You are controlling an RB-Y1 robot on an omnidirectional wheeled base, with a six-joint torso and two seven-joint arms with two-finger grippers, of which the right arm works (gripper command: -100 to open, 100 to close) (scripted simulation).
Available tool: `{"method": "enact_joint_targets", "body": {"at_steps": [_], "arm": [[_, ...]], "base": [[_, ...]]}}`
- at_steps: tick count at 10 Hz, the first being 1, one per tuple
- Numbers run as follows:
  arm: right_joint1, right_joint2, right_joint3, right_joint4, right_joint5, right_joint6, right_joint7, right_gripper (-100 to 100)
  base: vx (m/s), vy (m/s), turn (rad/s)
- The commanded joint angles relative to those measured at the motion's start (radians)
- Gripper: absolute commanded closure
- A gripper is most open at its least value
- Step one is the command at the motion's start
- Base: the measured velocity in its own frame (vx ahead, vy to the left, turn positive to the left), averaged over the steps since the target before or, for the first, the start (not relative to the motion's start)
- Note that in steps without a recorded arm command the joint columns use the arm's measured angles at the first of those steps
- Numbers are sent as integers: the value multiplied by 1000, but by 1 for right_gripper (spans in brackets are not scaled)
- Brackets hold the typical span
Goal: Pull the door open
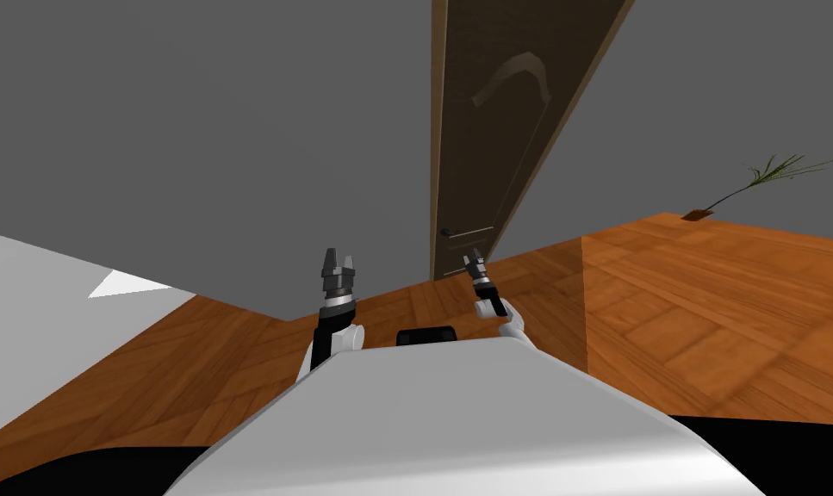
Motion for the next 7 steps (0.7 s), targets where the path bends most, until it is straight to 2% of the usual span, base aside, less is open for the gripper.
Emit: {"method": "enact_joint_targets", "body": {"at_steps": [1, 3, 4, 7], "arm": [[-15, -7, 1, 30, -2, 0, -2, -100], [-42, -22, 8, 92, -6, -7, -5, -100], [-42, -22, 8, 102, -6, -7, -5, -100], [-82, -46, 18, 208, -11, -19, -9, -100]], "base": [[64, -26, 16], [65, -26, 73], [57, -31, 45], [64, -33, 88]]}}
